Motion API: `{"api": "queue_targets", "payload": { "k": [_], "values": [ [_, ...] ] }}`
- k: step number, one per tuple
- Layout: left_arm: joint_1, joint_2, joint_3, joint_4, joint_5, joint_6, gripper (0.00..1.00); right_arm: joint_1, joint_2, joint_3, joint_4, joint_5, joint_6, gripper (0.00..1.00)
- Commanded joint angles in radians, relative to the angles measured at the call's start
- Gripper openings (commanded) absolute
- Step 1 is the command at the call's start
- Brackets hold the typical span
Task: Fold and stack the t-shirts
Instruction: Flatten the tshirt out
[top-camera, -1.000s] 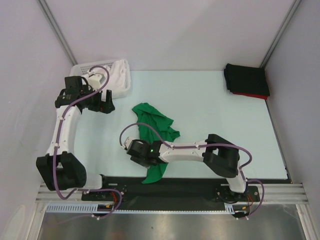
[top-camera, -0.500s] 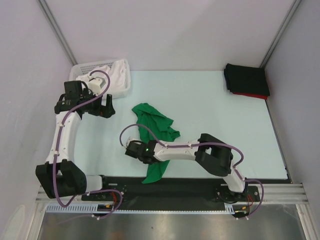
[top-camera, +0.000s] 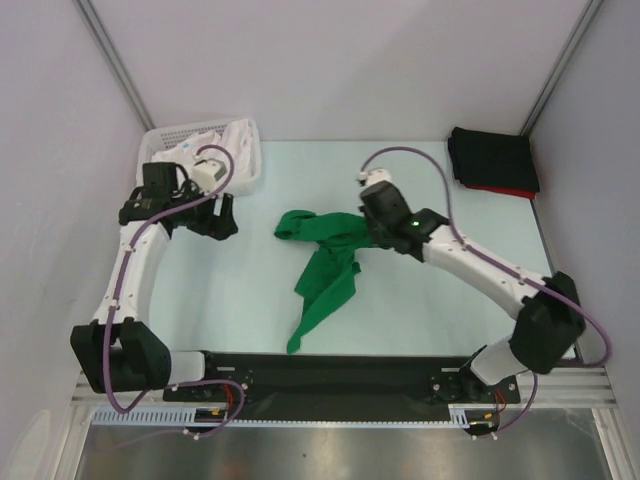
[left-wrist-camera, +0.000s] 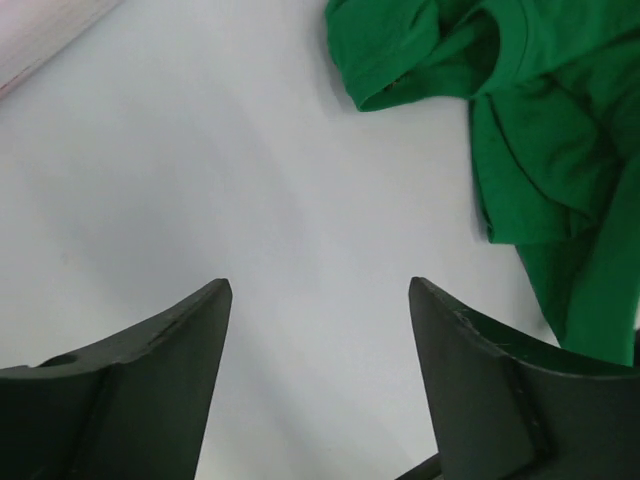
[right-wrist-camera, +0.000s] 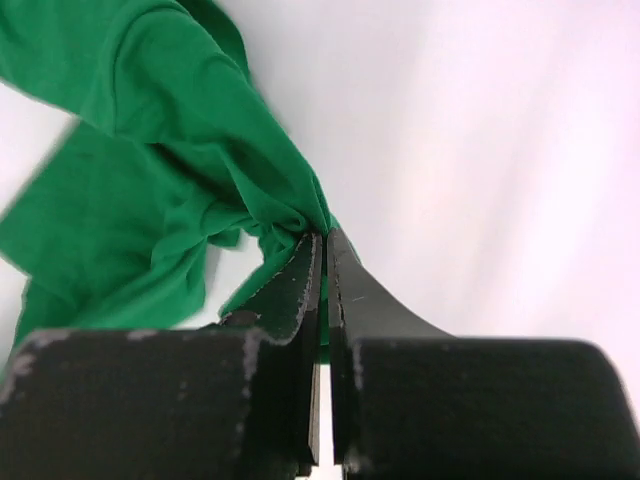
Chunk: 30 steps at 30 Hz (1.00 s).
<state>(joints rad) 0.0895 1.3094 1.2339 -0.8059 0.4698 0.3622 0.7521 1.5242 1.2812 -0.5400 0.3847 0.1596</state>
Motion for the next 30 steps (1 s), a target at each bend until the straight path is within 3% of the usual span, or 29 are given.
{"api": "queue_targets", "payload": {
  "k": [1,2,6,12,16,19,23,30],
  "values": [
    [-0.170,0.002,-0.010,-0.029,0.038,0.057,0.75,-0.112,-0.125,-0.138,-0.046,-0.067,0.130,0.00],
    [-0.221,0.007,-0.022,-0.033,0.033,0.064,0.71,-0.164,-0.159,-0.204,-0.043,-0.096,0.152,0.00],
    [-0.532,0.043,-0.105,-0.041,-0.017,0.095,0.73,-0.388,-0.338,-0.383,0.035,-0.323,0.225,0.00],
    [-0.801,0.128,-0.183,0.036,-0.155,0.148,0.80,-0.503,-0.414,-0.514,0.115,-0.455,0.299,0.00],
    [-0.801,0.169,-0.189,0.132,-0.260,0.139,0.84,-0.522,-0.411,-0.523,0.120,-0.460,0.284,0.00],
    [-0.740,0.218,-0.140,0.177,-0.238,0.106,0.75,-0.522,-0.404,-0.519,0.118,-0.457,0.275,0.00],
    [-0.660,0.316,-0.126,0.208,-0.241,0.119,0.73,-0.524,-0.406,-0.516,0.118,-0.454,0.264,0.00],
    [-0.652,0.418,-0.178,0.192,-0.195,0.138,0.59,-0.536,-0.404,-0.504,0.103,-0.440,0.248,0.00]
  ]
}}
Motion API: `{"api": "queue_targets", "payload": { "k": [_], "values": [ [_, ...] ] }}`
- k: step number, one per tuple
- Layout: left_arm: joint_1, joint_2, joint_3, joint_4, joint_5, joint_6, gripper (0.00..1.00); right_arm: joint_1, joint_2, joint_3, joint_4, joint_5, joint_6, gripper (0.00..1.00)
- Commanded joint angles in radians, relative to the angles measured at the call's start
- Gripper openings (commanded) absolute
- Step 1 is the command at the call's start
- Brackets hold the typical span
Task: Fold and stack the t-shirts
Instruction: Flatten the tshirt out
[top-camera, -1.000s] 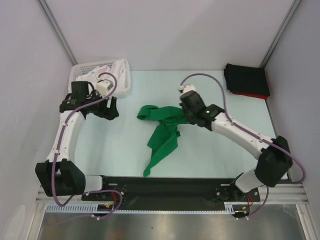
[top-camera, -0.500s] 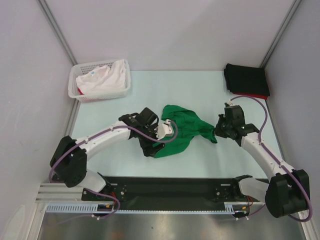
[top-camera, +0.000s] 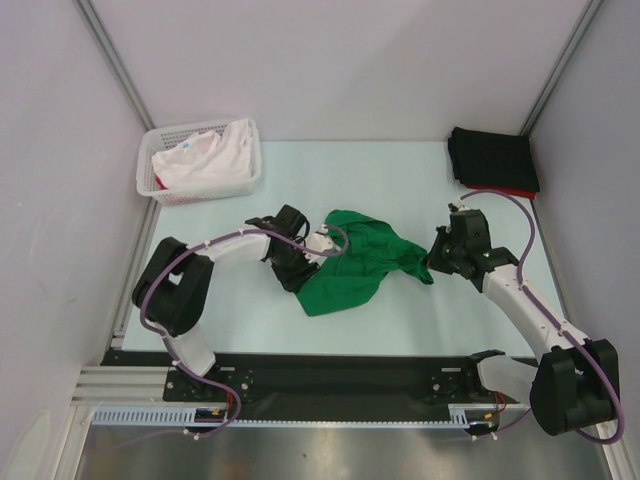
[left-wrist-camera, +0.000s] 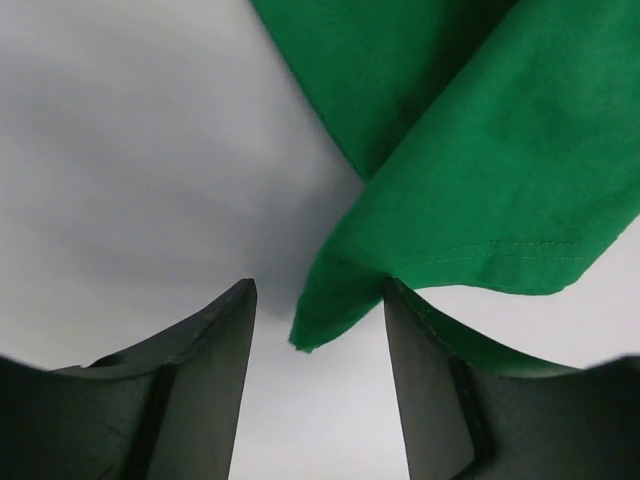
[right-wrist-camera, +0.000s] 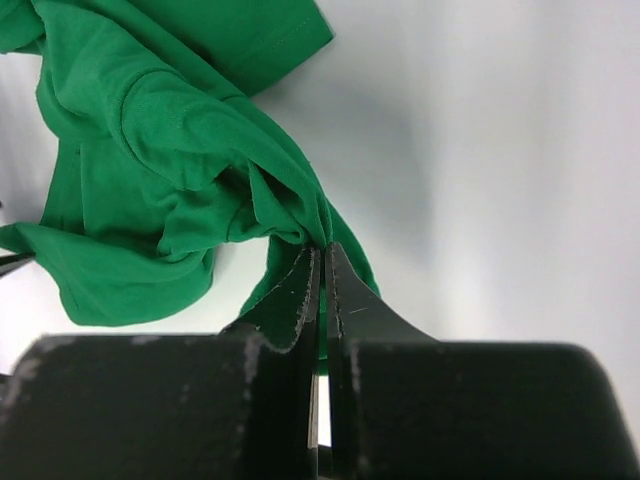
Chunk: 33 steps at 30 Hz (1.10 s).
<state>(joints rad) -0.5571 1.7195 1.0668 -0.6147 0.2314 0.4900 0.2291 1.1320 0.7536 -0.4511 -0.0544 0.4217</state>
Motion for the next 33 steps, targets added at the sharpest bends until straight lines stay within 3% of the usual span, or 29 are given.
{"api": "queue_targets", "payload": {
  "k": [1,3,5,6,7,9,13,18,20,23,25,28,33],
  "values": [
    [-0.006,0.012,-0.013,-0.009,0.071,0.010,0.59,-0.016,-0.012,0.029,0.014,-0.004,-0.015,0.00],
    [-0.007,0.009,-0.024,-0.020,0.120,0.007,0.55,-0.022,-0.012,0.041,0.015,-0.018,-0.015,0.00],
    [-0.007,0.008,-0.034,-0.010,0.099,0.009,0.37,-0.028,-0.008,0.053,0.025,-0.024,-0.018,0.00],
    [-0.007,0.011,-0.034,-0.011,0.083,0.006,0.23,-0.030,-0.005,0.061,0.031,-0.038,-0.021,0.00],
    [-0.006,0.017,-0.030,-0.013,0.066,0.002,0.01,-0.034,0.011,0.084,0.049,-0.048,-0.020,0.00],
    [0.005,0.008,0.008,-0.028,-0.009,0.004,0.00,-0.040,0.038,0.116,0.078,-0.099,-0.012,0.00],
    [0.097,-0.050,0.220,-0.056,-0.151,0.001,0.00,-0.060,0.176,0.387,0.190,-0.209,0.017,0.00],
    [0.256,-0.014,0.772,-0.114,-0.300,-0.016,0.00,-0.152,0.461,0.804,0.293,-0.298,0.159,0.00],
    [0.302,0.015,0.996,-0.114,-0.357,-0.018,0.00,-0.197,0.547,0.970,0.365,-0.324,0.293,0.00],
    [0.339,0.052,1.187,-0.068,-0.441,0.007,0.00,-0.221,0.586,1.079,0.486,-0.325,0.405,0.00],
    [0.345,0.028,1.200,0.014,-0.475,0.033,0.00,-0.221,0.591,1.145,0.520,-0.317,0.404,0.00],
    [0.347,-0.052,1.090,0.099,-0.437,0.093,0.00,-0.221,0.539,1.115,0.517,-0.331,0.358,0.00],
    [0.347,-0.199,0.672,0.148,-0.330,0.163,0.00,-0.202,0.318,0.735,0.499,-0.320,0.257,0.00]
  ]
}}
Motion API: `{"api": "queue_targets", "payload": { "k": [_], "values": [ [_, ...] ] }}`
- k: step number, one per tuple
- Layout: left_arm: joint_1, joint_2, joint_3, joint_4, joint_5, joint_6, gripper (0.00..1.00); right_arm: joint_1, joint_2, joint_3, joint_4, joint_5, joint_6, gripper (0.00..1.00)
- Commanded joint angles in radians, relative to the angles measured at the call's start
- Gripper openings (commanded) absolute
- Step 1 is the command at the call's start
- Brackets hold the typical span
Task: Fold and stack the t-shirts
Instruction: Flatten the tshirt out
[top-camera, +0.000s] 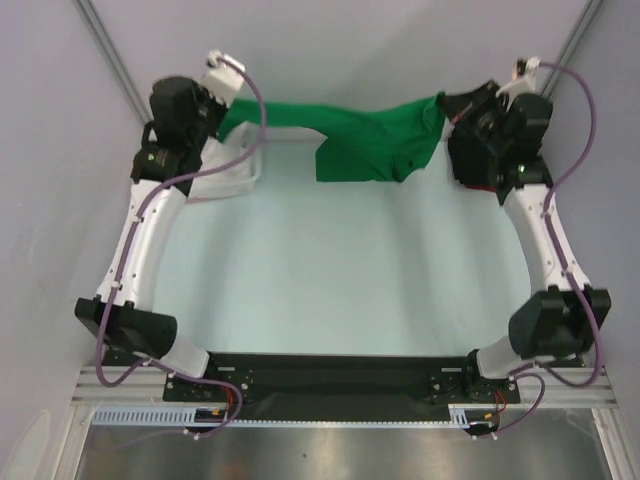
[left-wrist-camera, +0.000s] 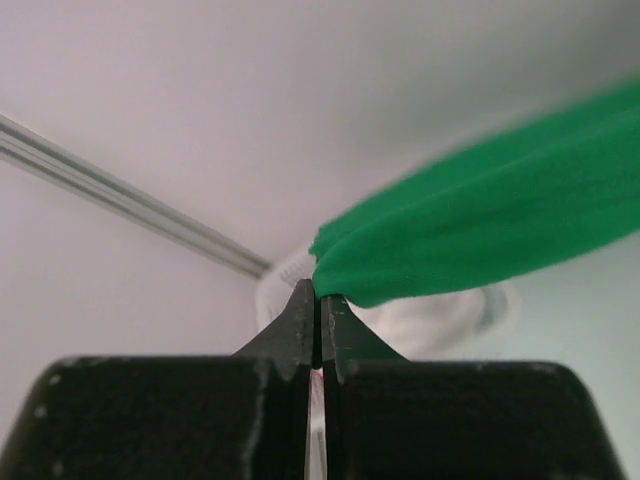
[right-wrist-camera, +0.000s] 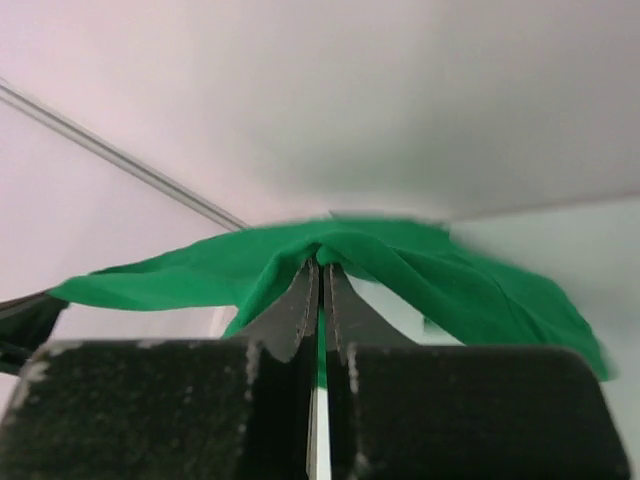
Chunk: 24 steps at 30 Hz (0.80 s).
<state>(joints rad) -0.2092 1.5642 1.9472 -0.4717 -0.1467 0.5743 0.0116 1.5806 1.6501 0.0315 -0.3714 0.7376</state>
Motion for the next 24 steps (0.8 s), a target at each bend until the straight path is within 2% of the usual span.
{"api": "queue_targets", "payload": {
  "k": [1,2,4,5,8,10,13,15,16,18,19,20,24],
  "values": [
    [-0.002,-0.073,-0.287,0.042,0.055,0.091,0.01,0.048,-0.215,-0.309,0.008,0.020,-0.076,0.00],
    [-0.002,-0.129,-0.439,0.059,0.061,0.116,0.00,0.065,-0.255,-0.400,0.005,0.032,-0.089,0.00],
    [-0.002,-0.182,-0.578,0.085,0.075,0.140,0.00,0.096,-0.344,-0.553,-0.015,0.069,-0.090,0.00],
    [-0.002,-0.206,-0.702,0.091,0.081,0.151,0.00,0.131,-0.425,-0.716,-0.018,0.122,-0.081,0.00],
    [-0.002,-0.285,-0.906,0.081,0.131,0.182,0.00,0.217,-0.566,-0.983,-0.021,0.201,-0.023,0.00],
    [-0.002,-0.316,-0.984,0.058,0.139,0.193,0.00,0.251,-0.609,-1.081,-0.025,0.222,0.005,0.00],
    [-0.002,-0.355,-1.083,0.036,0.133,0.200,0.00,0.292,-0.704,-1.147,-0.163,0.272,0.017,0.00],
    [-0.002,-0.389,-1.070,0.007,0.116,0.153,0.00,0.294,-0.772,-1.127,-0.241,0.316,-0.007,0.00],
    [-0.002,-0.439,-1.042,-0.057,0.118,0.138,0.00,0.294,-0.856,-1.077,-0.264,0.333,-0.024,0.00],
    [-0.001,-0.475,-0.900,-0.143,0.136,0.078,0.00,0.294,-0.918,-0.997,-0.342,0.402,-0.093,0.00],
    [-0.001,-0.486,-0.837,-0.242,0.139,0.056,0.00,0.294,-0.950,-0.883,-0.370,0.425,-0.125,0.00],
    [-0.001,-0.490,-0.712,-0.287,0.139,0.018,0.00,0.294,-0.958,-0.825,-0.404,0.458,-0.151,0.00],
    [-0.001,-0.520,-0.437,-0.481,0.139,-0.031,0.00,0.294,-0.972,-0.548,-0.551,0.483,-0.289,0.00]
  ]
}}
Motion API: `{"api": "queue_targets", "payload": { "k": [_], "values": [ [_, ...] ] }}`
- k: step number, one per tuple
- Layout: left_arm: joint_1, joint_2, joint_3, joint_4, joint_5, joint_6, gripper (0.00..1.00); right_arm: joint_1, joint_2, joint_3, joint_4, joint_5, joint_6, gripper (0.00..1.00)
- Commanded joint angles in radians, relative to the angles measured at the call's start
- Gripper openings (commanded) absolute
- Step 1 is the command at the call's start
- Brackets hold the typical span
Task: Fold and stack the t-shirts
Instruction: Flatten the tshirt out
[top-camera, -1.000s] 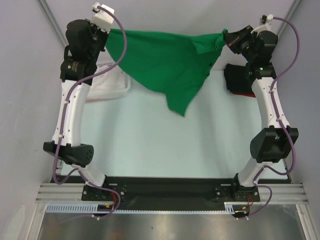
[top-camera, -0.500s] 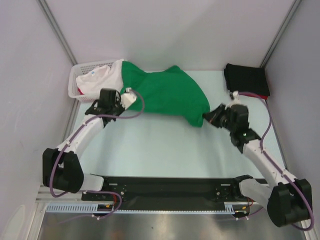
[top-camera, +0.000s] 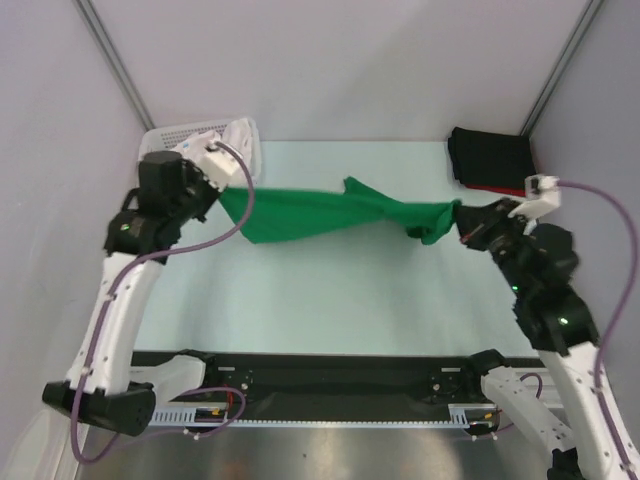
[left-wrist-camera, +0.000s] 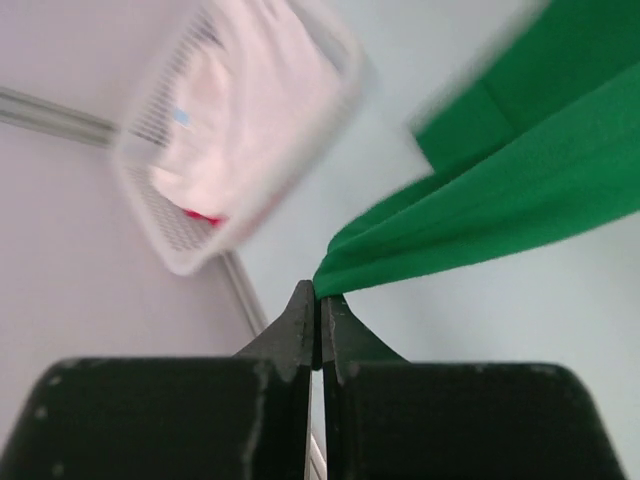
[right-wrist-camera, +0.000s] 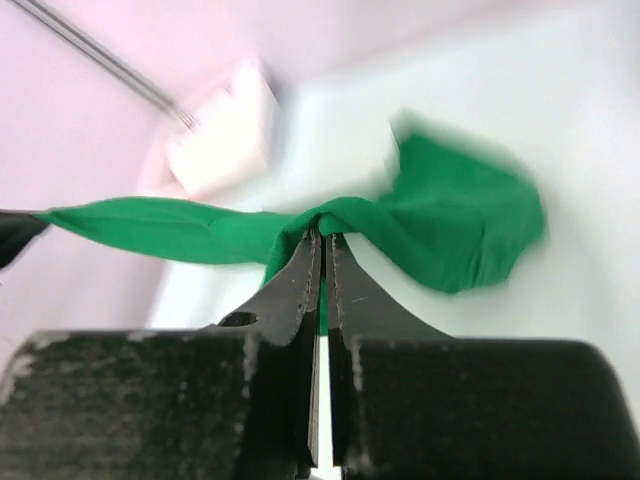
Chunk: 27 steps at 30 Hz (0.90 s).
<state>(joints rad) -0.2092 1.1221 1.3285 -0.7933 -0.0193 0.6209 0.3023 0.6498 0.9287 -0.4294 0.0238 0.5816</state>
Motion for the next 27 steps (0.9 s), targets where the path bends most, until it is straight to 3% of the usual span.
{"api": "queue_targets", "payload": {
  "k": [1,8,13,20,27],
  "values": [
    [-0.001,-0.085,0.234,-0.228,0.034,-0.078,0.01,0.004,-0.044,0.271,-0.112,0.094,-0.170,0.00],
    [-0.001,-0.160,0.621,-0.379,-0.011,-0.075,0.00,0.001,-0.088,0.559,-0.175,0.126,-0.270,0.00],
    [-0.002,-0.154,0.735,-0.434,-0.015,-0.070,0.00,-0.005,-0.084,0.682,-0.193,0.128,-0.287,0.00],
    [-0.001,-0.101,0.599,-0.357,0.074,-0.064,0.00,0.009,0.008,0.602,-0.134,0.218,-0.321,0.00],
    [-0.001,0.022,0.368,-0.106,0.048,-0.046,0.00,0.009,0.229,0.360,0.224,0.205,-0.371,0.00]
  ]
}}
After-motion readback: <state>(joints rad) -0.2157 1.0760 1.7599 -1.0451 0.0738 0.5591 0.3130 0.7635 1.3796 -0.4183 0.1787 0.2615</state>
